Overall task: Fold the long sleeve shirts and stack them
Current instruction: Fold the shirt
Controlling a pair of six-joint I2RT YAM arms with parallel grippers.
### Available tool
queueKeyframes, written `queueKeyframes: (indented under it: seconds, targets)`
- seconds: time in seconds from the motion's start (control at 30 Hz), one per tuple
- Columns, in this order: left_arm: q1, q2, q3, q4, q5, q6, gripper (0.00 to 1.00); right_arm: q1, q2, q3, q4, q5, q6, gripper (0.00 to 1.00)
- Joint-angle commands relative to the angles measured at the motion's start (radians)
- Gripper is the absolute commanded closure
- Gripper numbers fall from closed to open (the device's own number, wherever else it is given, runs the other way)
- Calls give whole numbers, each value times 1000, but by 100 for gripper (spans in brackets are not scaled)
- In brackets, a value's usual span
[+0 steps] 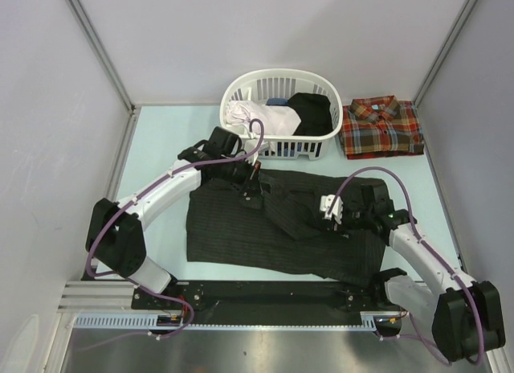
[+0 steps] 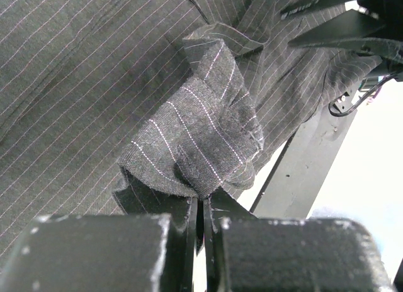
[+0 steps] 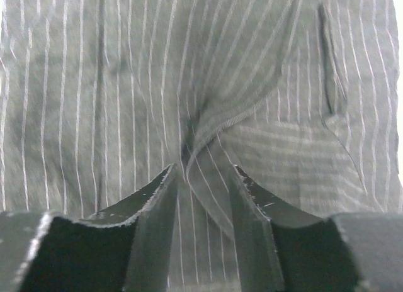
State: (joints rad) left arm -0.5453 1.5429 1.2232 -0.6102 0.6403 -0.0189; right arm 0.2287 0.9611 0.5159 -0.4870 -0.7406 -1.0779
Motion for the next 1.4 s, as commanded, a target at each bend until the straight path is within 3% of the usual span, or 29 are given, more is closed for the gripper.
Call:
queueKeyframes:
  seconds: [0.0,0.4,0.5,0.63,0.9,1.03,1.23,1.37]
  targets:
    - [8,-1,42,23,36,-10,100,84,46,-7,175,29,182,59]
    - [10,0,45,18,35,7,100,118,163,-5,231,64,256,66]
    - [11,-3,42,18,33,11,100,118,202,9,200,69,254,73]
    - [19,-1,36,18,29,16,100,120,205,22,156,79,251,100]
    - [22,-26,39,0,-13,131,100,-11,-5,167,-154,70,101,100]
    - [-11,-46,58,-23,-31,279,100,-75,-48,226,-358,38,-39,100]
    - [-103,-131,59,-56,-174,537,100,-141,-67,234,-496,32,-223,100]
    - [-105,-208,47,-57,-246,637,100,-157,-79,222,-522,33,-234,100]
